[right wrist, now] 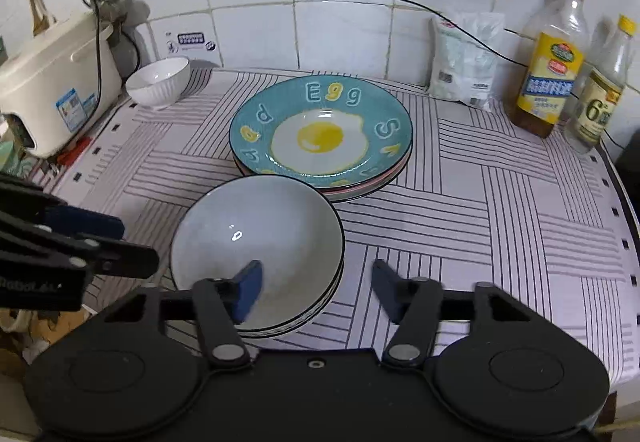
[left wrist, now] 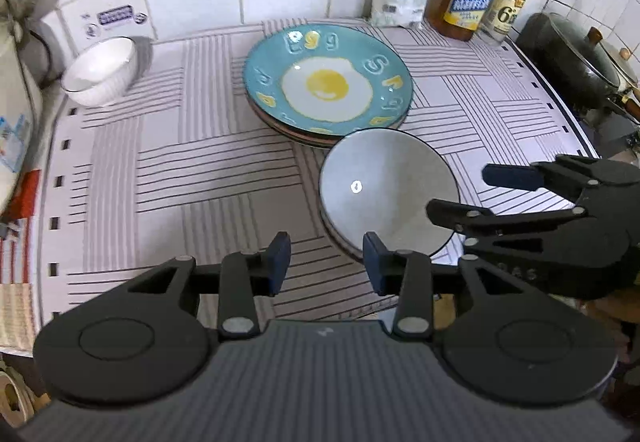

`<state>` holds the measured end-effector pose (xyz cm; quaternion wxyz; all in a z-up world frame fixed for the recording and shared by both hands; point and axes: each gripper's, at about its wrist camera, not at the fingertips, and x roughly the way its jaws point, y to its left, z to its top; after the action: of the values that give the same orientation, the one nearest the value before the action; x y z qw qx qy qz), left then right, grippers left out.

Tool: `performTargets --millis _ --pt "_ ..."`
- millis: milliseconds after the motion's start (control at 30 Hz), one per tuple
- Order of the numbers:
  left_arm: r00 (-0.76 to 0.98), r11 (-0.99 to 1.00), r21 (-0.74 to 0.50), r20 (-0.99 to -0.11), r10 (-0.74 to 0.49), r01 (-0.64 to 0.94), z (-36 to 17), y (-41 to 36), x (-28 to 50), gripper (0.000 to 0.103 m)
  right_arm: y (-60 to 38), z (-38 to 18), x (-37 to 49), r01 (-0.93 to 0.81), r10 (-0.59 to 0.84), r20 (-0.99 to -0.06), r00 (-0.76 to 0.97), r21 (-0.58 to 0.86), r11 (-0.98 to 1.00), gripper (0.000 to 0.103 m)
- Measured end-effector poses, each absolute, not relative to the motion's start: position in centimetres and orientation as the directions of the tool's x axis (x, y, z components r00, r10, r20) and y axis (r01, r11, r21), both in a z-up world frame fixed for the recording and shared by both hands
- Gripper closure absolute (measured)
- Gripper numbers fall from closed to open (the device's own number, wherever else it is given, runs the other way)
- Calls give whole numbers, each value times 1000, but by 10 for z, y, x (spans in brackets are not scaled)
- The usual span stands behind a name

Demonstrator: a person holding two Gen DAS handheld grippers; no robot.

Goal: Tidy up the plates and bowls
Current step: 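Lower the white bowl onto the mat beside the plates and open both grippers, then move both grippers toward the remaining small white bowl by the rice cooker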

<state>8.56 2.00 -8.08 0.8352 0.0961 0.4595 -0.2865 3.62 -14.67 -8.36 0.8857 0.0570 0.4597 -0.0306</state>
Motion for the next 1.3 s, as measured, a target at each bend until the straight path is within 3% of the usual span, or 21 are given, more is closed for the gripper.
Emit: performTargets --millis 567,1067,1300 --pt "490 870 -106 -790 -368 482 -62 97 93 55 -109 -48 34 76 3 -799 602 61 995 28" --pt "617 938 -25 -748 -246 345 -74 143 138 50 -49 -49 85 -96 200 -653 731 191 977 28" --pt "625 961 -102 -740 -247 258 -86 157 181 50 -48 -56 139 -114 303 -632 713 322 940 28"
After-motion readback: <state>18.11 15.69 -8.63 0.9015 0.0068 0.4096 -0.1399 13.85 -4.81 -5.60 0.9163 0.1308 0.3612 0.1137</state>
